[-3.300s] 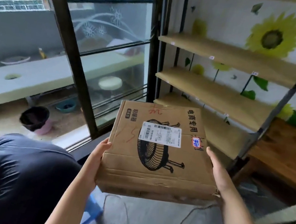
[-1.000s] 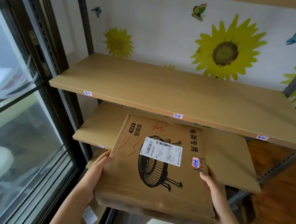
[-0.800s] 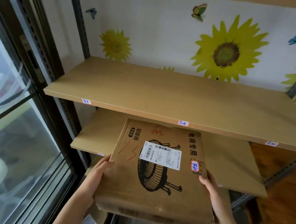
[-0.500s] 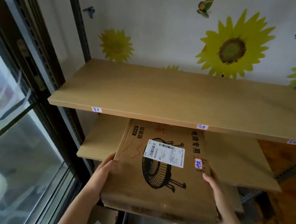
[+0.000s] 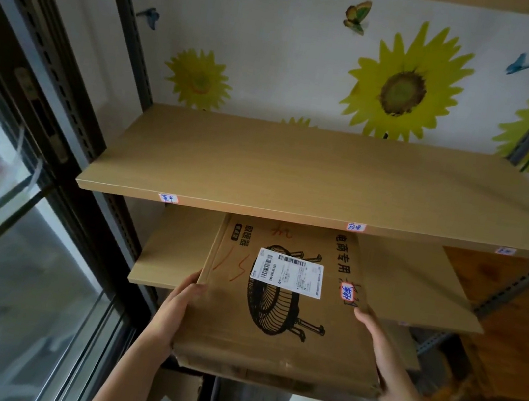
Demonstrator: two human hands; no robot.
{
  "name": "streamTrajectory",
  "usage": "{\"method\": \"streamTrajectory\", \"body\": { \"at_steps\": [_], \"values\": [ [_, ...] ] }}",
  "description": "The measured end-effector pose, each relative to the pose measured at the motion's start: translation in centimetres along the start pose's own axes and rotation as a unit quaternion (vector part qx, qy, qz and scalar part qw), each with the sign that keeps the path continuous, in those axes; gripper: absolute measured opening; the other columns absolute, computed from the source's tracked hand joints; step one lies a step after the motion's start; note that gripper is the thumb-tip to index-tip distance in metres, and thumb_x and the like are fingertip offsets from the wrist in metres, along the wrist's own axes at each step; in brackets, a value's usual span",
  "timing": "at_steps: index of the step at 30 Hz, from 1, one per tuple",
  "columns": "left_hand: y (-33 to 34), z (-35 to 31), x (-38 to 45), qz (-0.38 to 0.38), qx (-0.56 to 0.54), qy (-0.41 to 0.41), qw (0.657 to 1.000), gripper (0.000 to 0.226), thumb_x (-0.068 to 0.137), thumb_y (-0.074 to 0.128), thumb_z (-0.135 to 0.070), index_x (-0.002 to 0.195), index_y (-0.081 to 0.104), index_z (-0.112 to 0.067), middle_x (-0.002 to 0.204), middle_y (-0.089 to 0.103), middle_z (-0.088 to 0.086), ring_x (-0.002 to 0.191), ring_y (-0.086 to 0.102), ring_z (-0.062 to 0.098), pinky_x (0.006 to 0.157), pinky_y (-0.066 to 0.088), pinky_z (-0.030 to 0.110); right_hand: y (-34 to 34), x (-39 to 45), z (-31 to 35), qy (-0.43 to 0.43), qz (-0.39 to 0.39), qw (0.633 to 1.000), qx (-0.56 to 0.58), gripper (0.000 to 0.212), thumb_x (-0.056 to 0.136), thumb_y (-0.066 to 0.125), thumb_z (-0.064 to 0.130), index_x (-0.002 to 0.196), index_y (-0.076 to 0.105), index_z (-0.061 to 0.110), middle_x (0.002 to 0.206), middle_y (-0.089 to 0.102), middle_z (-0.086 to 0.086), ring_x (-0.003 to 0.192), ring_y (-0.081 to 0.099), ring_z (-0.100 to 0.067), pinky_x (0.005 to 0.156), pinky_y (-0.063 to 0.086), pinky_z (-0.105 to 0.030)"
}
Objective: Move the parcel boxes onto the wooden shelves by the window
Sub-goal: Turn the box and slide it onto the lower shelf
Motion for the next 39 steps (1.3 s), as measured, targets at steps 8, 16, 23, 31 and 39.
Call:
{"method": "streamTrajectory", "body": {
  "at_steps": [8, 16, 23, 31, 39],
  "values": [
    [0.7, -0.1, -0.2, 0.002, 0.002, 0.002, 1.000, 0.023, 0.101, 0.050, -0.028, 0.117, 0.062, -0.039, 0.113, 0.068, 0.008, 0.104, 0.063, 0.031, 0.077, 0.051, 0.038, -0.7, 0.4, 0.2, 0.017, -0.009, 1.000, -0.004, 0.040, 0.101, 0.047, 0.027, 0.138, 0.051, 0.011, 0.116, 0.067, -0.013, 0.104, 0.064, -0.030, 0.083, 0.050, -0.039],
    [0.6, -0.3, 0.2, 0.000, -0.021, -0.021, 1.000, 0.028, 0.100, 0.051, -0.030, 0.124, 0.063, -0.039, 0.119, 0.068, 0.011, 0.110, 0.064, 0.036, 0.085, 0.054, 0.045, -0.8, 0.2, 0.4, 0.027, 0.008, 0.999, -0.023, 0.038, 0.101, 0.046, 0.031, 0.132, 0.054, 0.009, 0.112, 0.071, -0.016, 0.097, 0.067, -0.030, 0.074, 0.051, -0.036],
    [0.1, 2.0, 0.8, -0.091, -0.086, -0.032, 0.992, 0.055, 0.094, 0.053, -0.058, 0.132, 0.056, -0.019, 0.124, 0.066, 0.004, 0.113, 0.061, 0.025, 0.101, 0.044, 0.046, 0.1, 0.3, -1.1, -0.018, -0.041, 0.999, -0.021, 0.032, 0.099, 0.050, 0.029, 0.128, 0.062, 0.020, 0.106, 0.076, -0.007, 0.085, 0.076, -0.018, 0.070, 0.058, -0.032],
    [6.5, 6.4, -1.2, -0.013, -0.183, -0.111, 0.977, 0.115, 0.057, 0.071, -0.079, 0.155, 0.027, -0.037, 0.161, 0.035, 0.014, 0.138, 0.045, 0.044, 0.102, 0.046, 0.065, 4.5, -0.4, -5.1, -0.033, -0.127, 0.991, 0.035, 0.083, 0.086, 0.065, 0.048, 0.155, 0.020, 0.038, 0.126, 0.066, -0.006, 0.107, 0.066, -0.026, 0.102, 0.049, -0.051],
    [6.7, 8.0, -0.8, -0.061, -0.180, -0.097, 0.977, 0.062, 0.084, 0.072, -0.046, 0.137, 0.040, -0.039, 0.132, 0.062, 0.012, 0.113, 0.064, 0.039, 0.087, 0.057, 0.060, 6.0, -1.3, -6.8, 0.012, -0.109, 0.993, -0.042, 0.088, 0.089, 0.060, 0.053, 0.158, 0.011, 0.032, 0.150, 0.048, -0.009, 0.130, 0.054, -0.031, 0.109, 0.042, -0.052]
  ]
}}
Point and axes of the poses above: each hand's wrist, its own x-axis towards the middle knuckle, its own y-axis out of the palm, z = x × y, the point moved 1 cm from there along x, towards the middle knuckle
